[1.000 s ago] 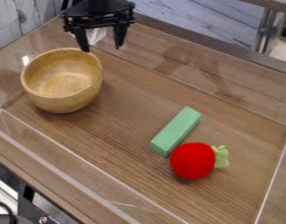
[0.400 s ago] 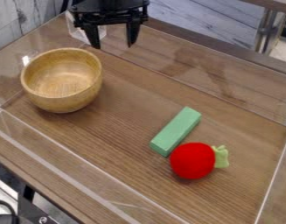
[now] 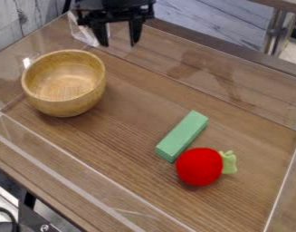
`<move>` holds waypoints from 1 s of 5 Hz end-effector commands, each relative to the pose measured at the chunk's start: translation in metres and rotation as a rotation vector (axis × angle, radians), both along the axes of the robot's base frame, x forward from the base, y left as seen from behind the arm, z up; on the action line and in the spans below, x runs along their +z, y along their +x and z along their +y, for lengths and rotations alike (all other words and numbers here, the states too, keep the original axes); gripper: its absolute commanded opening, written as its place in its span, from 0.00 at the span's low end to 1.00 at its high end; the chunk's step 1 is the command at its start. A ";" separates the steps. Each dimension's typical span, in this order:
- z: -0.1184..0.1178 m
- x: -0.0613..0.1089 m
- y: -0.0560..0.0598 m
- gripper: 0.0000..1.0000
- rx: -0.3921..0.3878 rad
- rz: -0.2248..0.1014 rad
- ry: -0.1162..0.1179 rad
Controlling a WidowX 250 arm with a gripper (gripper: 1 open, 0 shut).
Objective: Move the red object to the right
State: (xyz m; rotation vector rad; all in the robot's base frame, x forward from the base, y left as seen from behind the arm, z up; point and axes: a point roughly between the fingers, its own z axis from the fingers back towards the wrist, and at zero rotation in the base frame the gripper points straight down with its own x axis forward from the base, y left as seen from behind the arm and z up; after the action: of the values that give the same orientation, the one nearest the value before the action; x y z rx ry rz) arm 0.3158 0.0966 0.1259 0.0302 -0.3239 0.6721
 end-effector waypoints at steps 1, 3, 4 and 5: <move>0.005 0.015 0.012 1.00 -0.056 -0.049 0.027; 0.010 0.009 0.014 1.00 -0.070 -0.045 0.049; -0.001 0.001 0.000 1.00 -0.017 -0.013 0.042; -0.028 -0.010 -0.019 1.00 -0.160 0.026 0.034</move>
State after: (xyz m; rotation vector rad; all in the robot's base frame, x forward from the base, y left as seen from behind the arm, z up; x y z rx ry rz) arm 0.2938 0.0674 0.1016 0.0462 -0.2560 0.5121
